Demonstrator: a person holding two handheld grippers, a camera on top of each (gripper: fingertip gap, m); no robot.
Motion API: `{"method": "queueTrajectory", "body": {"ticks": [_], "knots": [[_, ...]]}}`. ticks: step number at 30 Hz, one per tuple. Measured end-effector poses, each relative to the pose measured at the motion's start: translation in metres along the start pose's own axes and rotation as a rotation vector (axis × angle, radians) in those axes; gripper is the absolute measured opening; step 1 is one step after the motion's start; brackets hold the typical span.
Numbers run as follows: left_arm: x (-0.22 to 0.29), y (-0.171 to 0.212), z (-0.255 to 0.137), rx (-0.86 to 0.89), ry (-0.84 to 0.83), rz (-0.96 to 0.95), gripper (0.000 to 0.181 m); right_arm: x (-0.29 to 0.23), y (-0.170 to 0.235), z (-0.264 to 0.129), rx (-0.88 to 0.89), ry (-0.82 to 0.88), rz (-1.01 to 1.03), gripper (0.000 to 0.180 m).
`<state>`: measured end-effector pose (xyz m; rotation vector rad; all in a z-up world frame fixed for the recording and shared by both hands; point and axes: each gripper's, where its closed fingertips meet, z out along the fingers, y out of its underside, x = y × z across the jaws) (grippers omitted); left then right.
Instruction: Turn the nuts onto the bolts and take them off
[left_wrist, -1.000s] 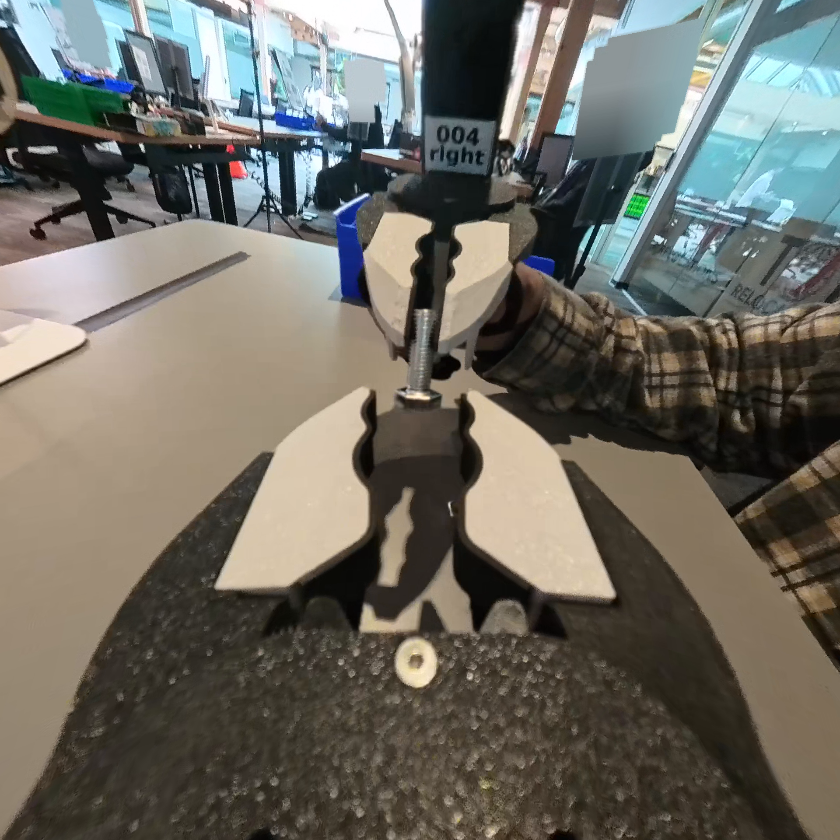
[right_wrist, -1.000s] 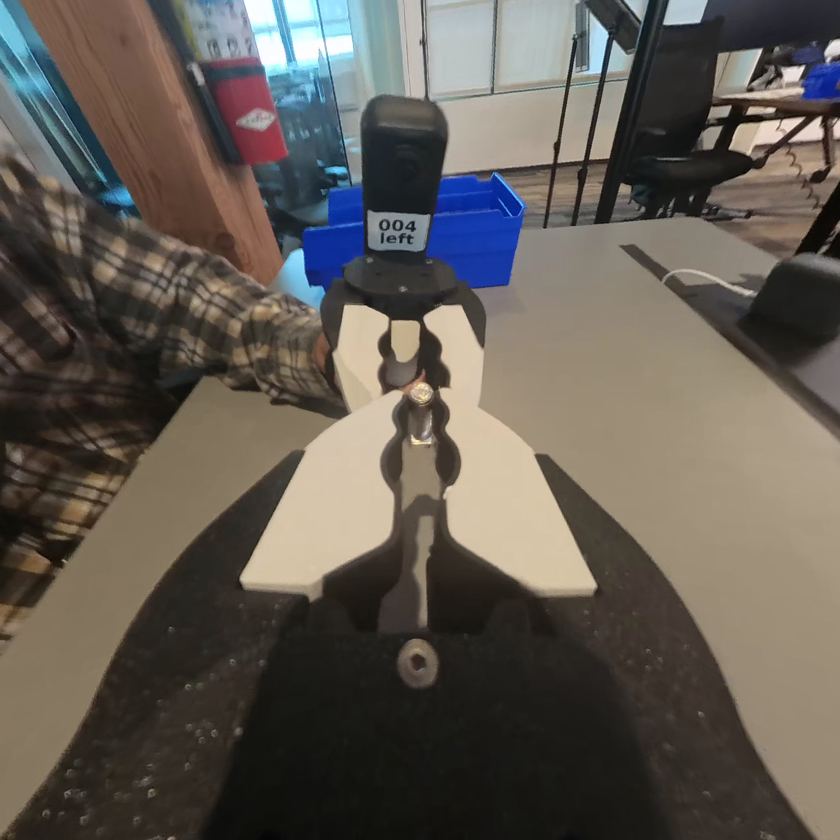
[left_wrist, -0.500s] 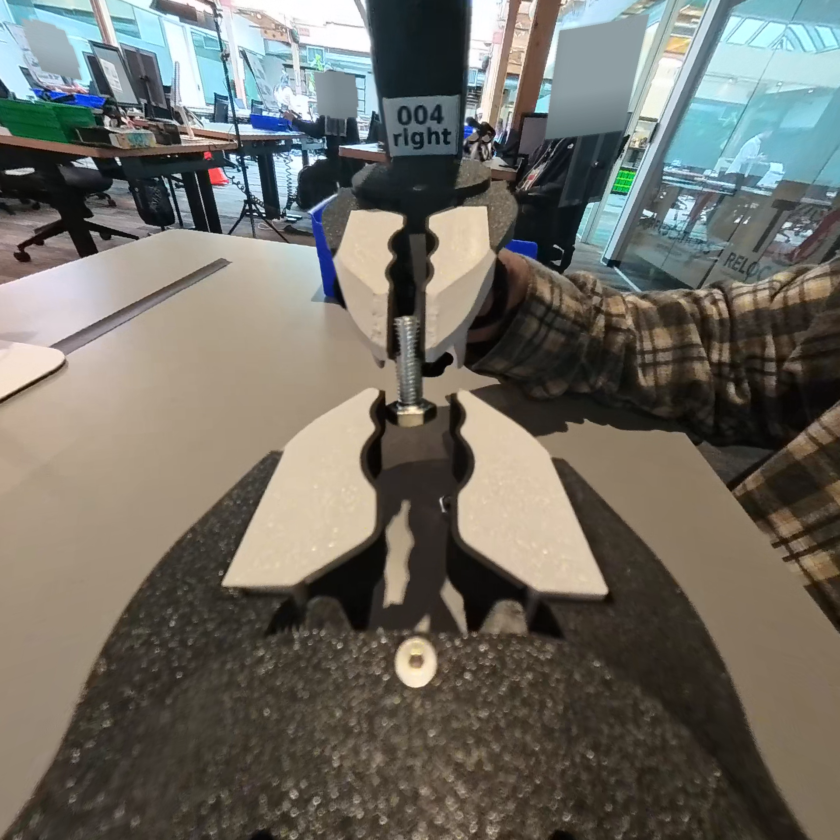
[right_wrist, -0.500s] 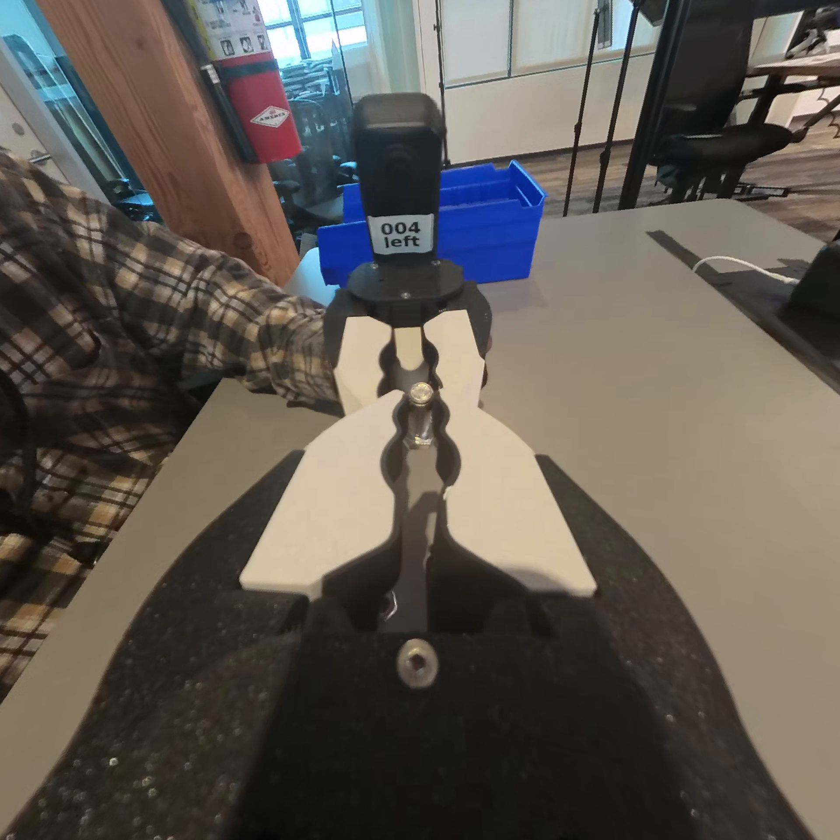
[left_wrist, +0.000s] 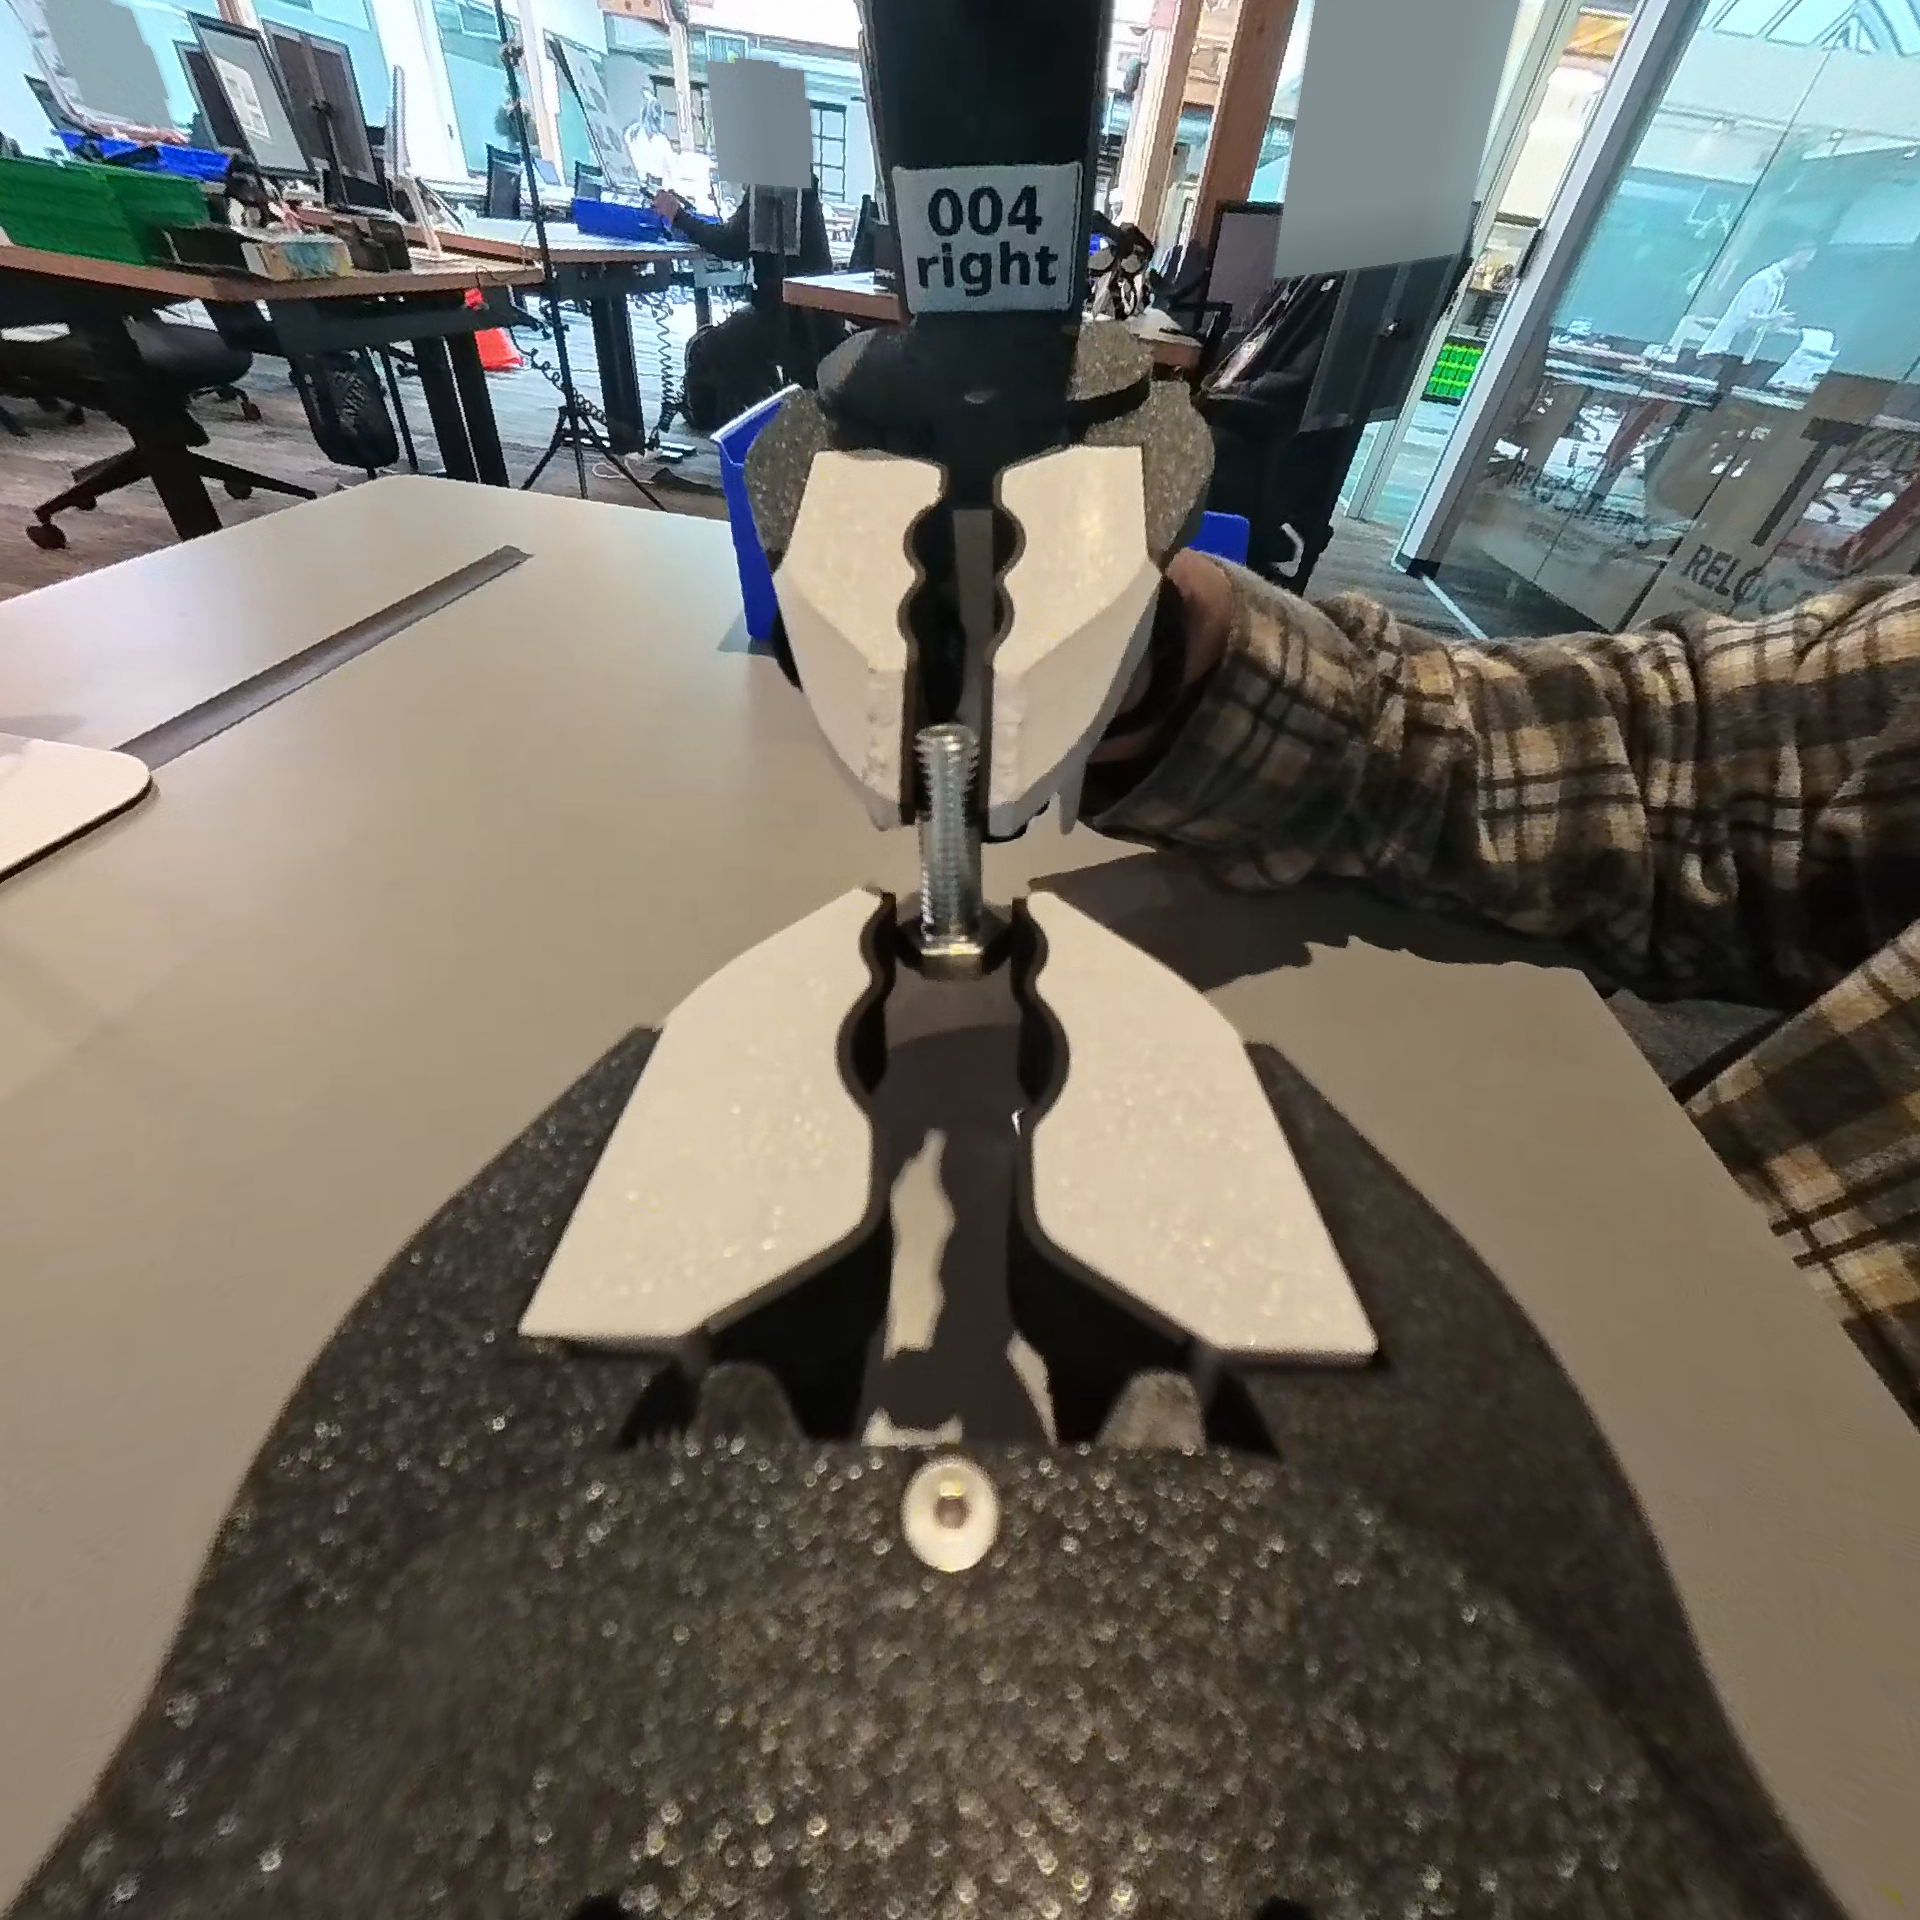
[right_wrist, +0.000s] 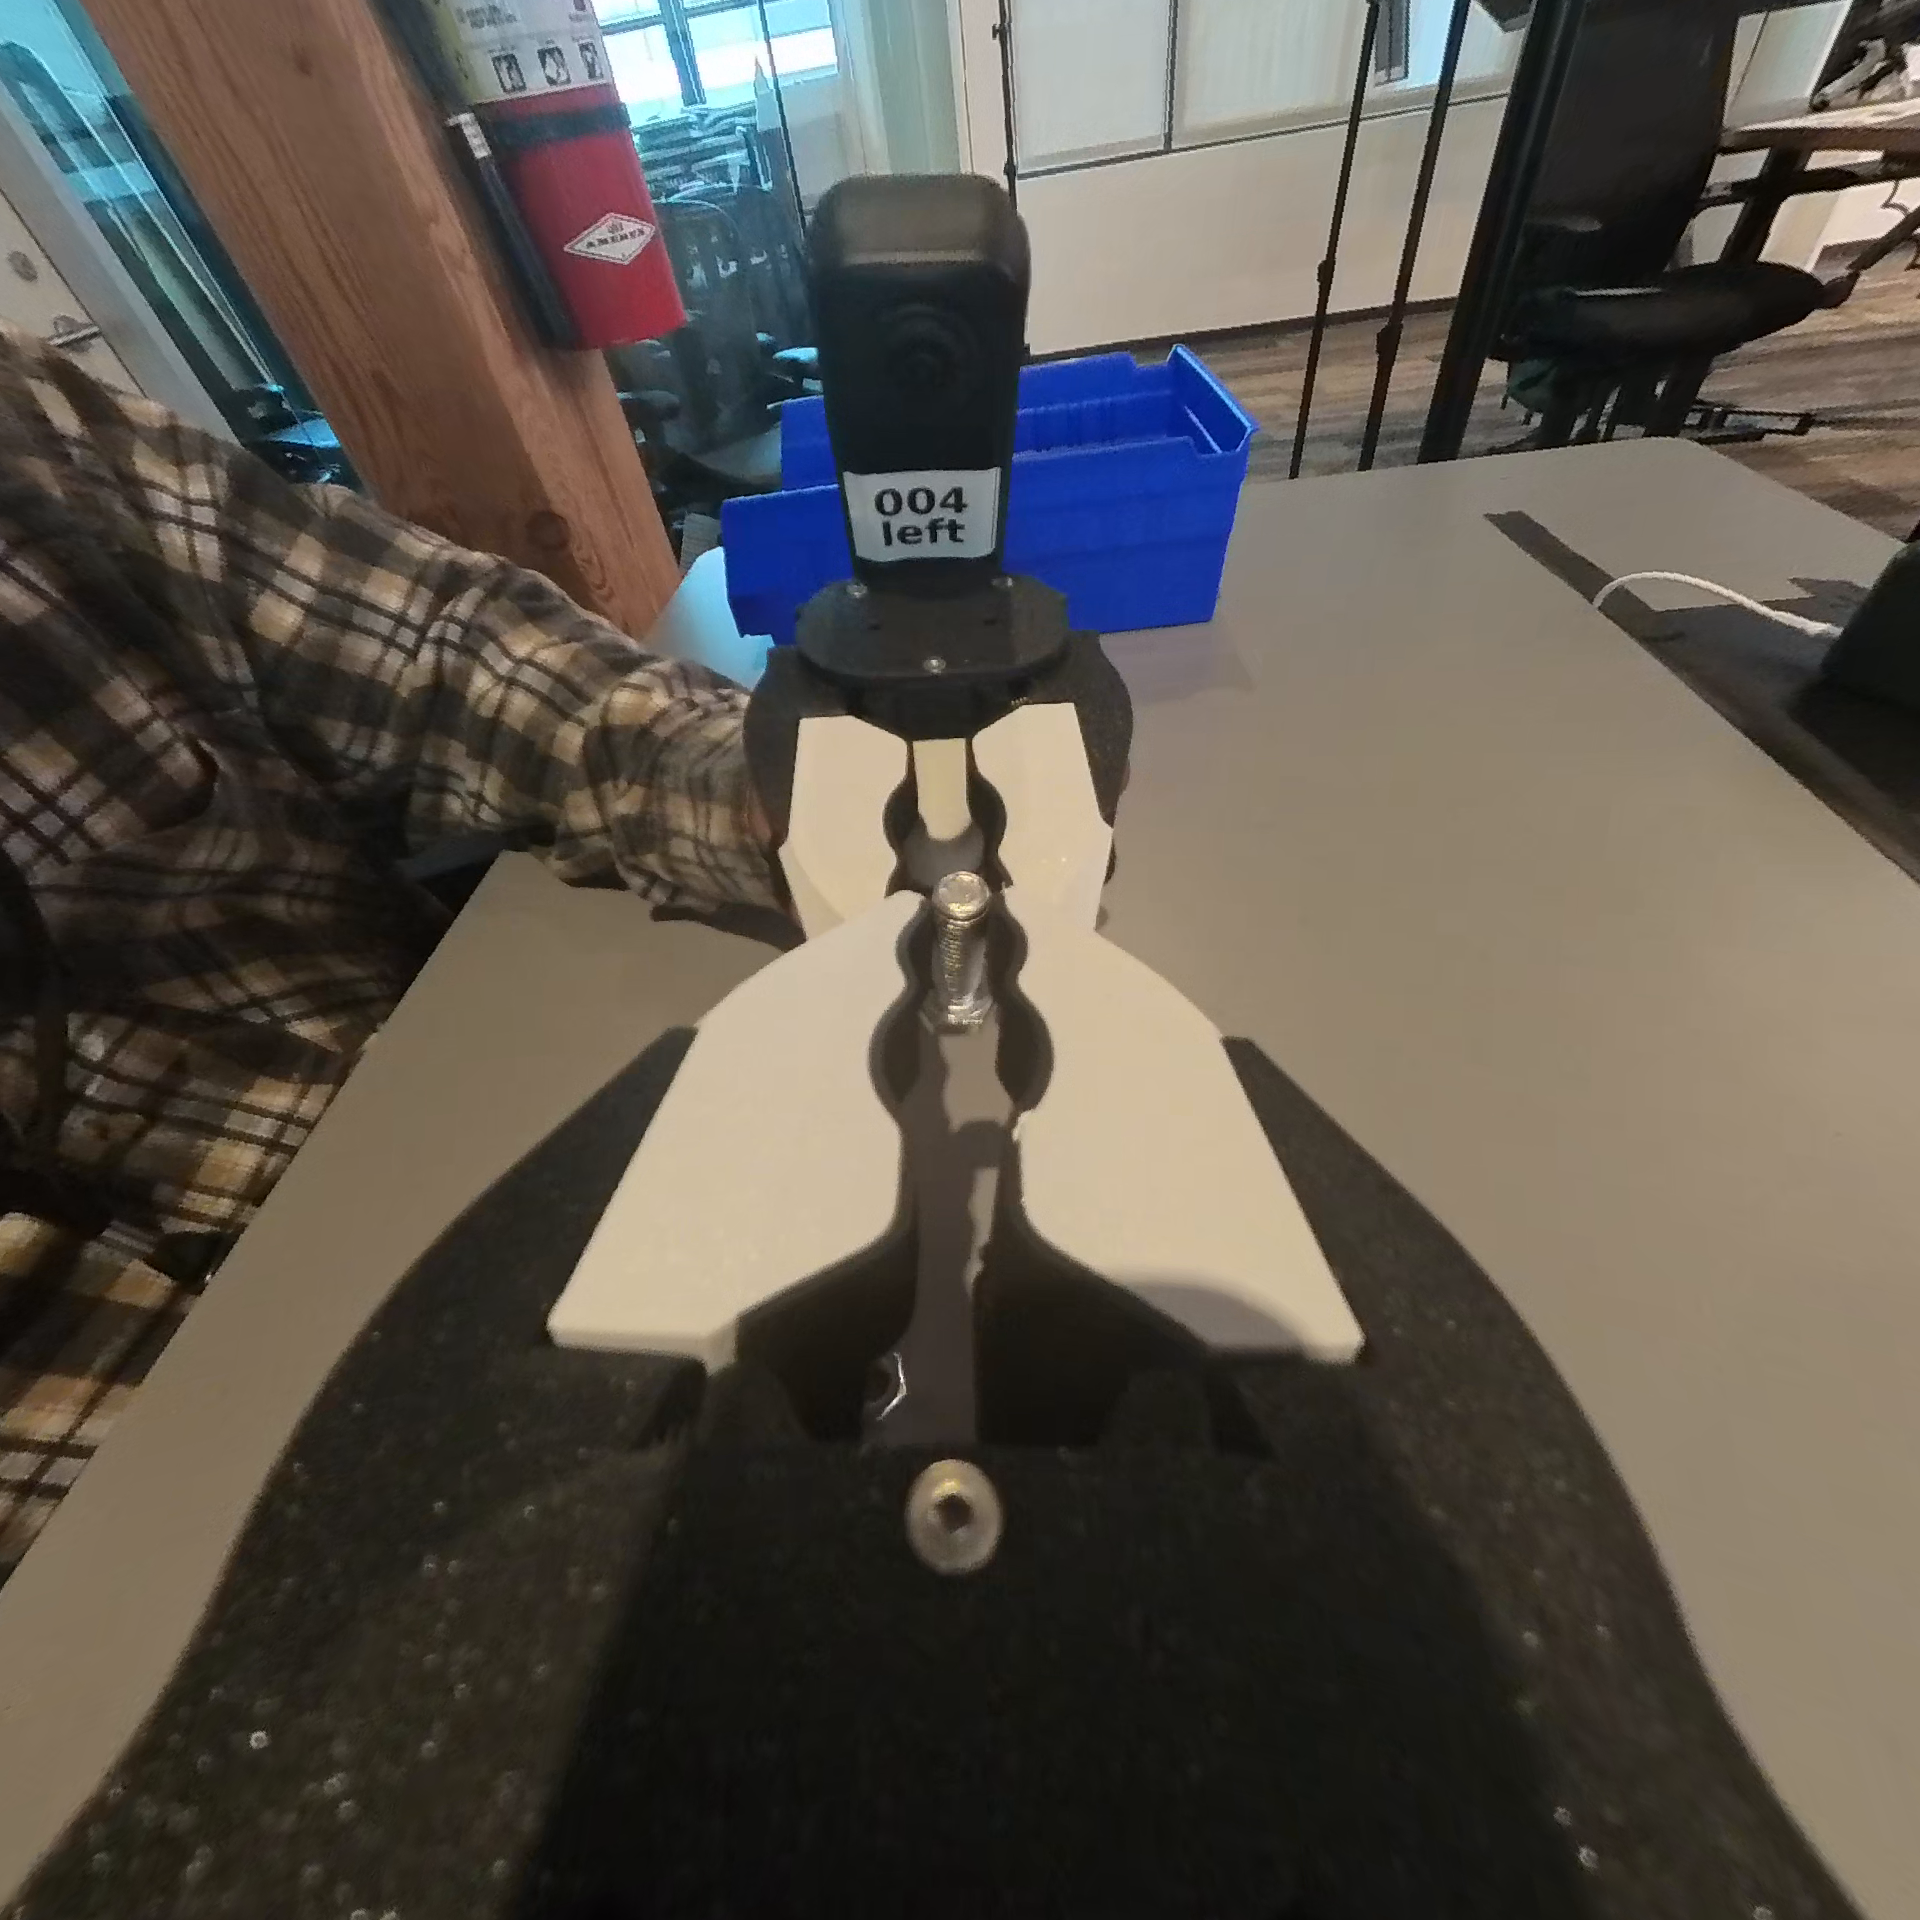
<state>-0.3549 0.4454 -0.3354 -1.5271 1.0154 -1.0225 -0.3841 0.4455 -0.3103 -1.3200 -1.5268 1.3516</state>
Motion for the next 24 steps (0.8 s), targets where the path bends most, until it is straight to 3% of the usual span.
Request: {"method": "queueTrajectory", "body": {"ticks": [24], "knots": [[0.0010, 0.0035, 0.0031, -0.049, -0.025, 0.020, 0.020, -0.0011, 0.0004, 0.0029, -0.011, -0.005, -0.019, 0.009]]}}
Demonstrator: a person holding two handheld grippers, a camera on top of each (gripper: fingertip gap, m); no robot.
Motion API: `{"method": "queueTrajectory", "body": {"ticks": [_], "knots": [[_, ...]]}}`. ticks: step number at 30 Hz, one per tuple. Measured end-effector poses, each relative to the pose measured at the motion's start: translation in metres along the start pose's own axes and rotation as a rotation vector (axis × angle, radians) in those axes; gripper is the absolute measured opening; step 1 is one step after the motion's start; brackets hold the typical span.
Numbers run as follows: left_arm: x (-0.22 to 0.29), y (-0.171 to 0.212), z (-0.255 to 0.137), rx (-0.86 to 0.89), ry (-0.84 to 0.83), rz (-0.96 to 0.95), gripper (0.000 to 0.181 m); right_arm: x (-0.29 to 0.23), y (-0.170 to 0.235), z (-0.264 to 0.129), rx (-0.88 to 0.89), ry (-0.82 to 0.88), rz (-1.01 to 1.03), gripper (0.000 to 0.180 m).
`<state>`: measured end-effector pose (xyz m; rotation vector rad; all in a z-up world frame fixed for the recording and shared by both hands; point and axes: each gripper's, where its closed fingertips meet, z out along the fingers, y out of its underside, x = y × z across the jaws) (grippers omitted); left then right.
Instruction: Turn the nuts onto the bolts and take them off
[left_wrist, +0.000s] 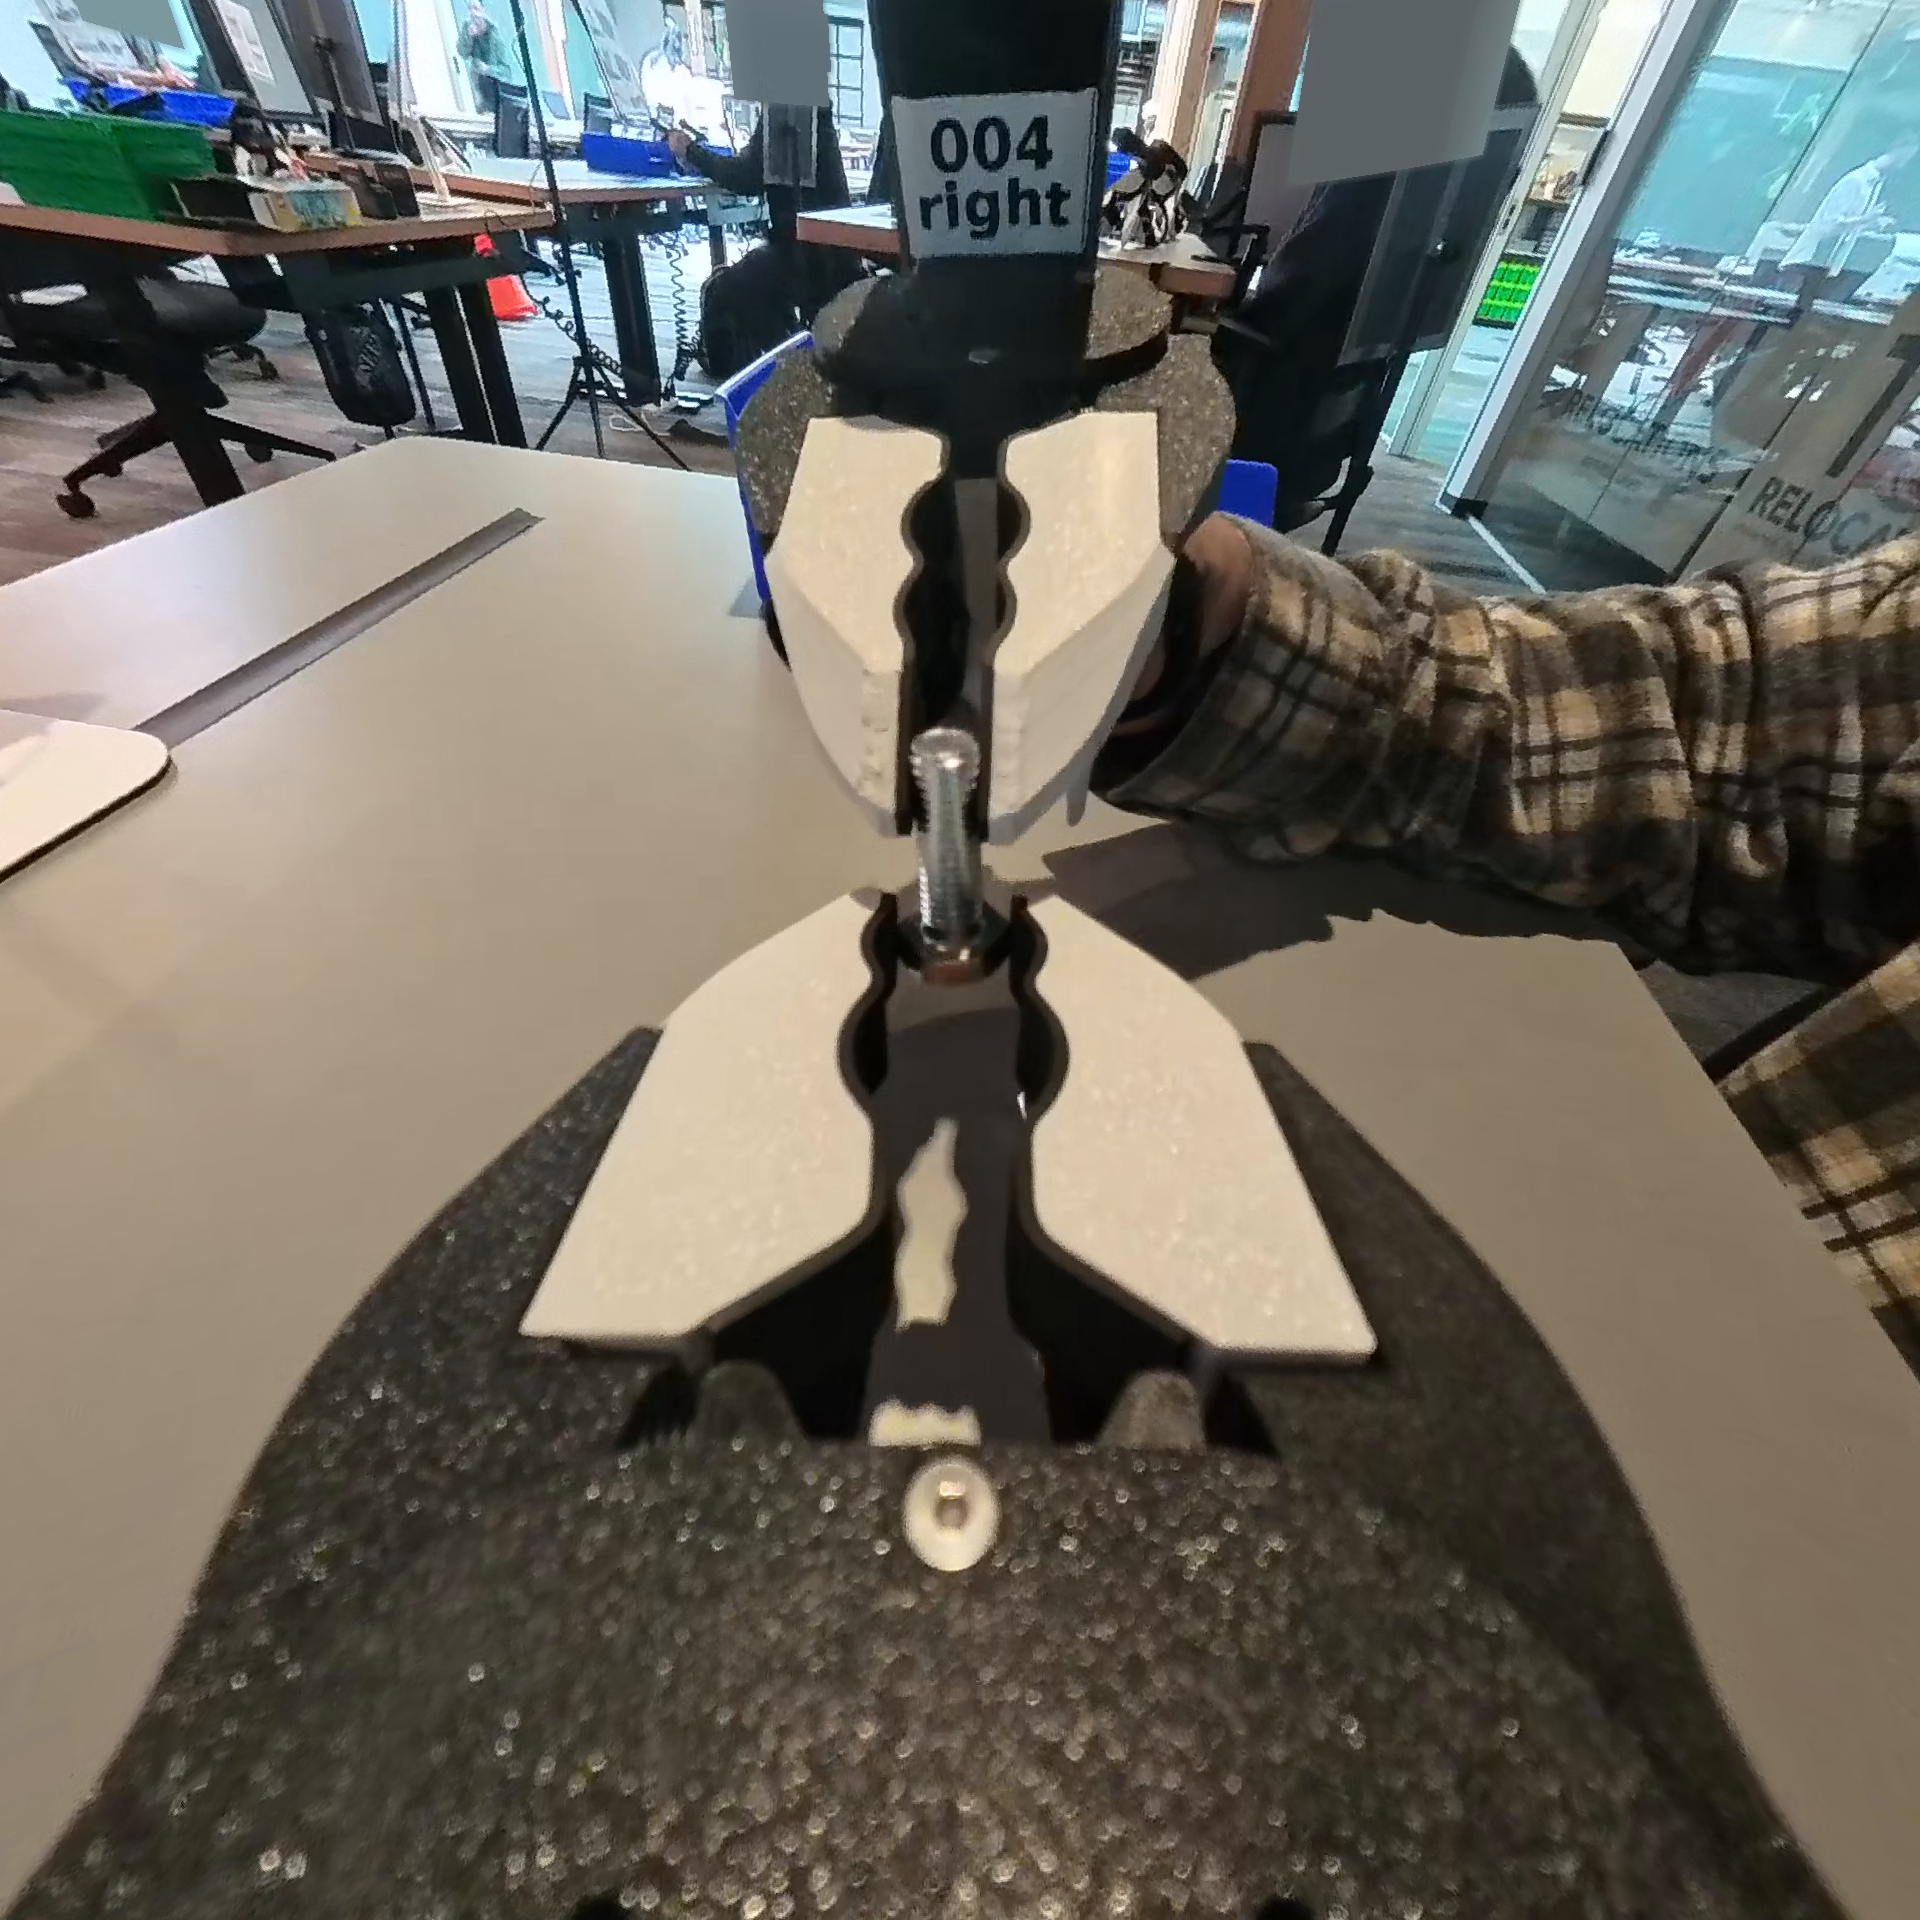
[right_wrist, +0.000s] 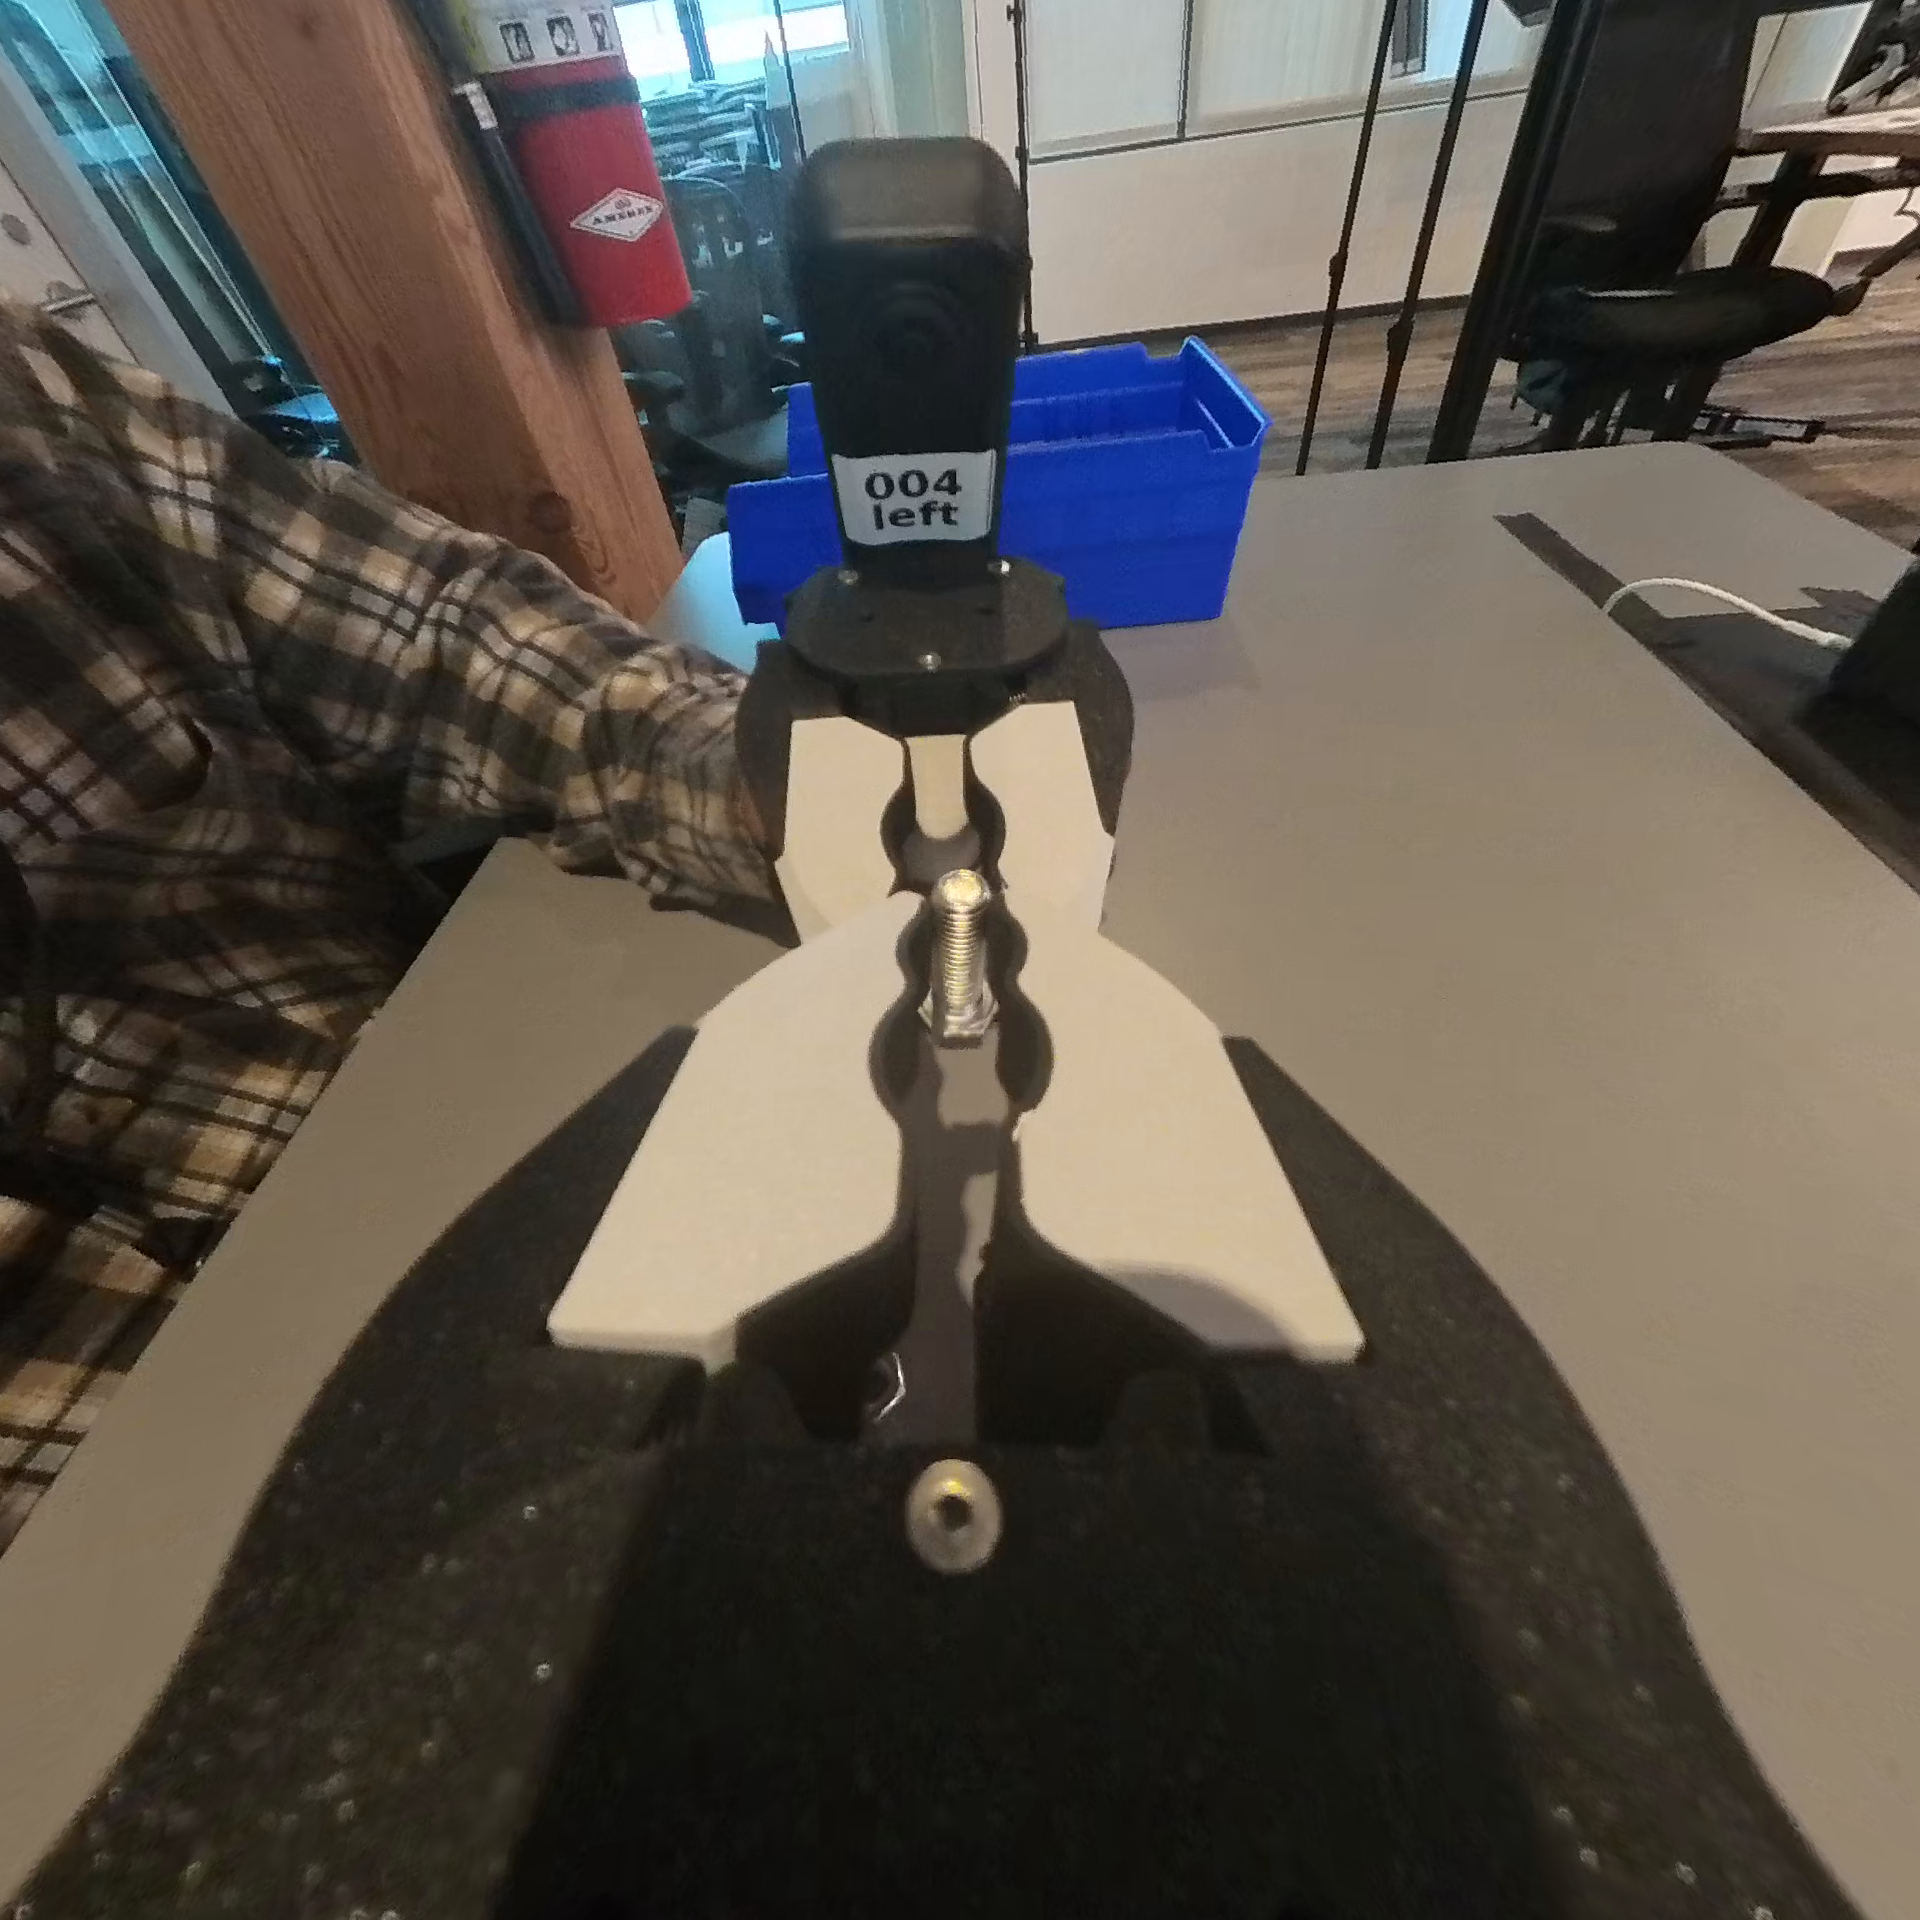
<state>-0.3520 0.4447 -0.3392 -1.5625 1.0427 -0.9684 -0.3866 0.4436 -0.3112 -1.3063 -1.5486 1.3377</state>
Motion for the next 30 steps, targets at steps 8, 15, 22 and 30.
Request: {"method": "queueTrajectory", "body": {"ticks": [8, 15, 22, 30], "knots": [[0.001, -0.008, -0.002, 0.032, -0.019, -0.010, 0.020, 0.000, -0.007, -0.004, 0.046, -0.011, -0.008, 0.013], [-0.024, -0.010, -0.042, 0.068, -0.136, -0.044, 0.020, 0.002, 0.029, -0.036, -0.223, 0.111, -0.109, 0.023], [-0.035, 0.005, -0.073, 0.085, -0.192, -0.113, 0.020, -0.020, 0.108, -0.038, -0.635, 0.054, -0.084, 0.023], [-0.034, 0.004, -0.072, 0.110, -0.186, -0.129, 0.020, -0.024, 0.126, -0.020, -0.661, 0.034, -0.026, 0.024]]}}
